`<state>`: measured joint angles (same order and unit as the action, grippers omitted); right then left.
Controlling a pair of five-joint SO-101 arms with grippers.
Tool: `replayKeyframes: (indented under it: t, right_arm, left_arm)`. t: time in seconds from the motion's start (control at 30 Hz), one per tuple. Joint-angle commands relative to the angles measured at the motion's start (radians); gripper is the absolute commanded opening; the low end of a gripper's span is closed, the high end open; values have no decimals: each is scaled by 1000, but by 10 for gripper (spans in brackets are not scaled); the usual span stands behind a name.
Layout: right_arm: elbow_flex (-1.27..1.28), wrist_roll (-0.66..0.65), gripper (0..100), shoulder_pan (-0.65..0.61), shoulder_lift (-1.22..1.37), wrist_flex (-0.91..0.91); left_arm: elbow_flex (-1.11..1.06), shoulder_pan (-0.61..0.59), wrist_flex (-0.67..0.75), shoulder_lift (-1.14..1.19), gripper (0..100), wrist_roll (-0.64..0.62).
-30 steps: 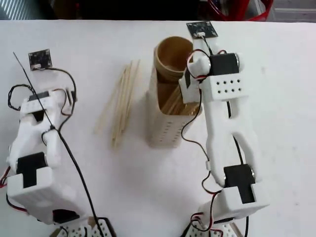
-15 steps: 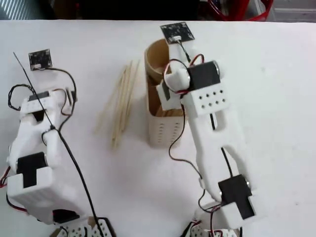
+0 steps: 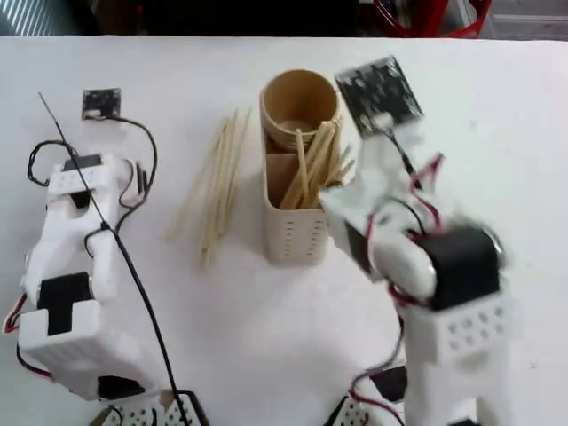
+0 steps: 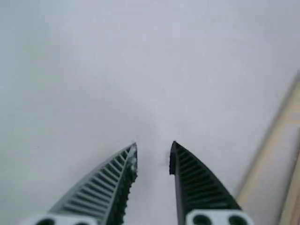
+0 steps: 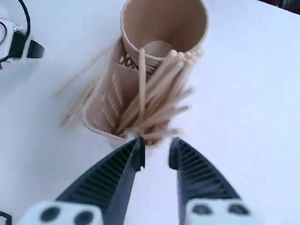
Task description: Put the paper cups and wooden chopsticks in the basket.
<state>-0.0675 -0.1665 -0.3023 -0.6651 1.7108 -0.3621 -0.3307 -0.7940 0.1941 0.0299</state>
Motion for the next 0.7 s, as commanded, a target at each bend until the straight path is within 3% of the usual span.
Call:
replayKeyframes:
  t: [0.0,0.13,0.23,0.47,0.67]
  right_arm:
    - [164,-106,39,101,-197,-7]
    - [430,-245,39,205,-378,-65]
    - [674,-339,39,269,-496,-148]
    - [1106,-351,39,409,-808,-305]
    - [1204,-351,39,487,-1043,-308]
  left_arm:
    - [68,70,-69,-10,143,46]
    - [66,160,-92,-10,150,216]
    - [68,173,-89,-10,150,219]
    - [58,240,-107,-10,147,295]
    - [3,259,-106,-111,147,296]
